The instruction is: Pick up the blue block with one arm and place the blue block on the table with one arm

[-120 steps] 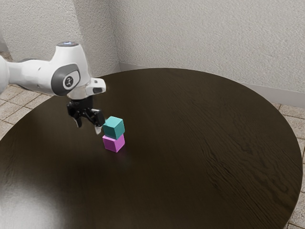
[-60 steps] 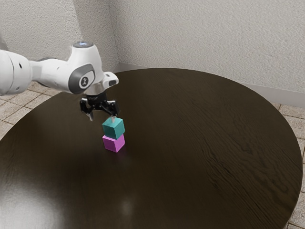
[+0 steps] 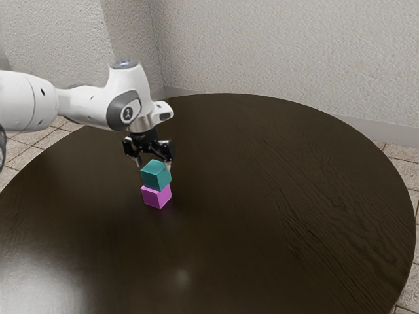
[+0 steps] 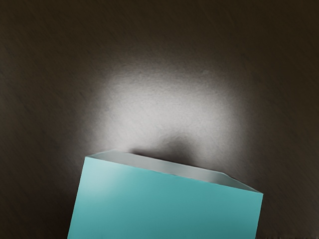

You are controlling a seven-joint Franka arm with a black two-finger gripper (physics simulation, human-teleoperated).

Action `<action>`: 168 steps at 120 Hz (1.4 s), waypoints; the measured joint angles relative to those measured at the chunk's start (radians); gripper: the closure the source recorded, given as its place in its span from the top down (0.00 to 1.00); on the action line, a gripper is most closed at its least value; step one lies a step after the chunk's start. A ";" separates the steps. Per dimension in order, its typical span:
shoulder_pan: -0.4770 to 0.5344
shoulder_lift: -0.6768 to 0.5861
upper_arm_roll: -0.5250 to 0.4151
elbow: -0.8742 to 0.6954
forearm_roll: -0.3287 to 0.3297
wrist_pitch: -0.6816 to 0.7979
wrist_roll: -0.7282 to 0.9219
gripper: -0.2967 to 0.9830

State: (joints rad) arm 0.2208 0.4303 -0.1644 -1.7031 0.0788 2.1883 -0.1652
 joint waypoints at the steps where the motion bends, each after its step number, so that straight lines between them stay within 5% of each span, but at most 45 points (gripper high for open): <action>1: 0.000 0.001 0.000 0.000 0.000 0.000 0.002 0.77; 90: -0.001 0.052 0.010 0.000 -0.003 0.009 0.134 0.76; 119: -0.004 0.051 0.010 0.000 -0.002 0.012 0.167 0.55; 146: -0.019 0.036 0.009 0.006 0.006 0.014 0.180 0.50; 168: -0.131 0.069 0.005 0.076 -0.007 0.015 0.184 0.49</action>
State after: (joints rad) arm 0.0900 0.4991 -0.1596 -1.6270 0.0721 2.2029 0.0183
